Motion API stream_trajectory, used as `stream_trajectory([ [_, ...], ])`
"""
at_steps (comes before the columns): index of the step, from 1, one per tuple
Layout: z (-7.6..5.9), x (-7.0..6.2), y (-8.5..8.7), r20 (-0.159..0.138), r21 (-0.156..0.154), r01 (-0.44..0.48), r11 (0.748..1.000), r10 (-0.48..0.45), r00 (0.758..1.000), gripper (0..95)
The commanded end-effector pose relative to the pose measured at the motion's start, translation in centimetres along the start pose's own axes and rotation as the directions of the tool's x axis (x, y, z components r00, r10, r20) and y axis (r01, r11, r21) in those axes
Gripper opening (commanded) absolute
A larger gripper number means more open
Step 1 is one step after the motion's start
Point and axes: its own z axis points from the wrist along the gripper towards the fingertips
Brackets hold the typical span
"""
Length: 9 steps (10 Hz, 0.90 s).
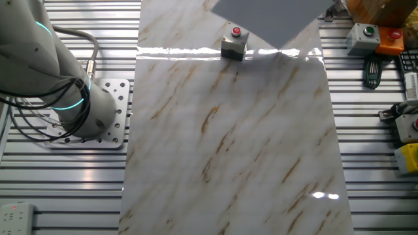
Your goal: Flip over and spread out the paper that is laid flat on the table
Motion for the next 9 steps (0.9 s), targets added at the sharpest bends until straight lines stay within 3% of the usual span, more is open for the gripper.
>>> stream_trajectory([
  [1, -0.1, 0.1, 0.0, 0.001, -0.014, 0.008, 1.0, -0.008, 1.0, 0.0],
  [5, 0.3, 0.6, -0.7, 0.012, -0.034, 0.038, 0.999, -0.037, 0.999, 0.0],
  [9, 1.3, 1.8, -3.1, 0.02, -0.034, 0.104, 0.994, -0.104, 0.994, 0.0],
])
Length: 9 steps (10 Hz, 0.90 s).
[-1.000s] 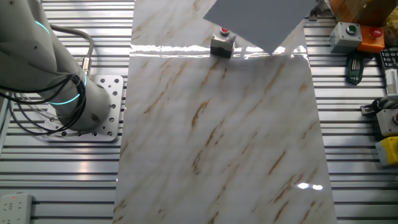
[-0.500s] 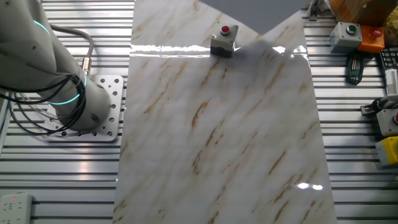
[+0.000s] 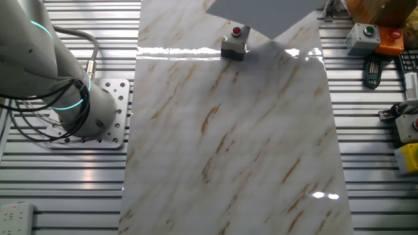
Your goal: Flip over and spread out the paper that is laid flat on the table
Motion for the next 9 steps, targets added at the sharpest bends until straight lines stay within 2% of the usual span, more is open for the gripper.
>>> stream_trajectory([
  [1, 0.4, 0.6, -0.8, 0.008, 0.005, 0.026, 1.0, -0.026, 1.0, 0.0],
  [5, 0.3, 1.2, -2.5, 0.003, 0.016, 0.084, 0.996, -0.084, 0.996, 0.0],
  [9, 0.1, 2.8, -5.7, 0.01, 0.018, 0.152, 0.988, -0.152, 0.988, 0.0],
])
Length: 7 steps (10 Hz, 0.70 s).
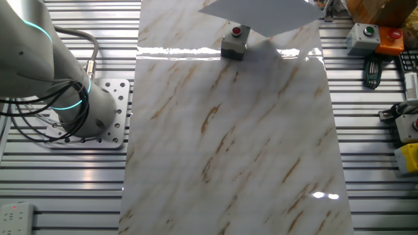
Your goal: Flip over and spread out the paper that is laid flat on the table
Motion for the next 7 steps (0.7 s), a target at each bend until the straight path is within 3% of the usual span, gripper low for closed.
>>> stream_trajectory([
  [1, -0.1, 0.6, -0.7, -0.001, 0.0, 0.017, 1.0, -0.017, 1.0, 0.0],
  [5, 0.5, 2.1, -2.6, 0.017, -0.006, 0.065, 0.998, -0.065, 0.998, 0.0],
  [7, 0.4, 2.4, -3.0, 0.013, 0.004, 0.082, 0.997, -0.082, 0.997, 0.0],
])
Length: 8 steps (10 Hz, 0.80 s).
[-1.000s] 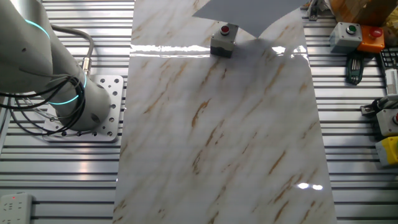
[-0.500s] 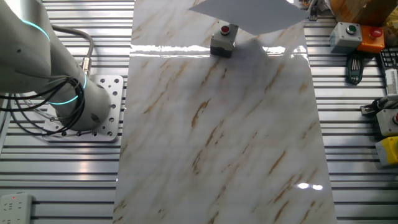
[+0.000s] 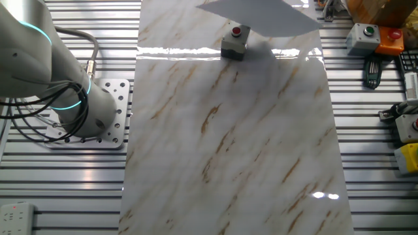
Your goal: Flip over and spread out the paper that is laid flat on the table
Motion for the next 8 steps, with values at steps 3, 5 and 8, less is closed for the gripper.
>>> stream_trajectory([
  [3, -0.1, -0.13, -0.55, -0.016, 0.008, 0.02, 1.0, -0.02, 1.0, 0.0],
  [5, 0.04, -0.41, -0.81, -0.029, 0.034, 0.011, 0.999, -0.01, 1.0, 0.0],
  [8, 0.08, -0.48, -0.88, -0.04, 0.048, 0.016, 0.999, -0.015, 0.999, 0.0],
])
